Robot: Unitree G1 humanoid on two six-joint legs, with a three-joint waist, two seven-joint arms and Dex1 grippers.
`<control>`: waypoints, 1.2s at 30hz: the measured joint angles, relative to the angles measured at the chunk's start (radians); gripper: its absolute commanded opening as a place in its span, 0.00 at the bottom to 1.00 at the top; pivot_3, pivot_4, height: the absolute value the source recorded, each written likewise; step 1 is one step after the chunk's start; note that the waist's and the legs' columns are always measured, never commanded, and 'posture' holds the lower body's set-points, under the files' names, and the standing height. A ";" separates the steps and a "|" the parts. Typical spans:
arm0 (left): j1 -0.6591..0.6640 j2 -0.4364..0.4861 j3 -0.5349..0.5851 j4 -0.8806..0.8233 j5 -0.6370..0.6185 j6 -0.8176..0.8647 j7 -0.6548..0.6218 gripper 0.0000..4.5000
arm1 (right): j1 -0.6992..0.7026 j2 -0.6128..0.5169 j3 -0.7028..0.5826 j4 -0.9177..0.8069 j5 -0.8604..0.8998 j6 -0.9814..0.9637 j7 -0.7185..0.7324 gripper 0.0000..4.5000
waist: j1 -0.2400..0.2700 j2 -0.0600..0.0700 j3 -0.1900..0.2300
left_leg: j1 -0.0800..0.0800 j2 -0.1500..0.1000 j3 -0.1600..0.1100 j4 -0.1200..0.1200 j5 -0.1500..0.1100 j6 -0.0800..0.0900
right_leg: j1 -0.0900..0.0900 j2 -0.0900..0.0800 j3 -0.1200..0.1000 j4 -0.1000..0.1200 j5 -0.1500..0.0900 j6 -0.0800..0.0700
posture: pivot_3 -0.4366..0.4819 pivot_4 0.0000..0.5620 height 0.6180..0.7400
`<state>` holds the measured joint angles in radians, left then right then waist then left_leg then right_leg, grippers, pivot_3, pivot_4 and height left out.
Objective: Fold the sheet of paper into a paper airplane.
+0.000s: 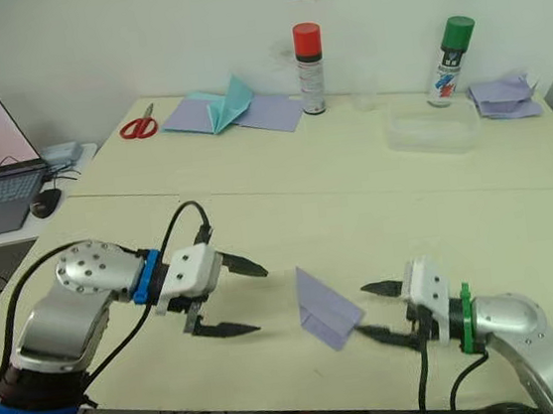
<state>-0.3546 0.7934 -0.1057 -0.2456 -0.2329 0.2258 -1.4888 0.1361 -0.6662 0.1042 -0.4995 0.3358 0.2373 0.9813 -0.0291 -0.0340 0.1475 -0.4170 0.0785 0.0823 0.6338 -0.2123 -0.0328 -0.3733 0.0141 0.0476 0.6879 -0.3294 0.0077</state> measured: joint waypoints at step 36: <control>0.258 -0.020 0.073 0.020 -0.082 -0.160 0.256 1.00 | -0.420 0.170 0.232 0.653 -0.160 -0.493 0.240 0.01 | 0.000 0.001 0.002 | 0.001 0.001 0.001 0.006 0.000 0.000 | 0.000 -0.001 0.000 0.006 0.002 -0.005 | 0.48 0.27 1.00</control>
<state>-0.0967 0.7733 -0.0331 -0.2260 -0.3150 0.0663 -1.2325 -0.2836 -0.4959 0.3363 0.1538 0.1762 -0.2561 1.2210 -0.0291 -0.0327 0.1490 -0.4162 0.0797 0.0832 0.6402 -0.2125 -0.0324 -0.3738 0.0135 0.0472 0.6942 -0.3272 0.0025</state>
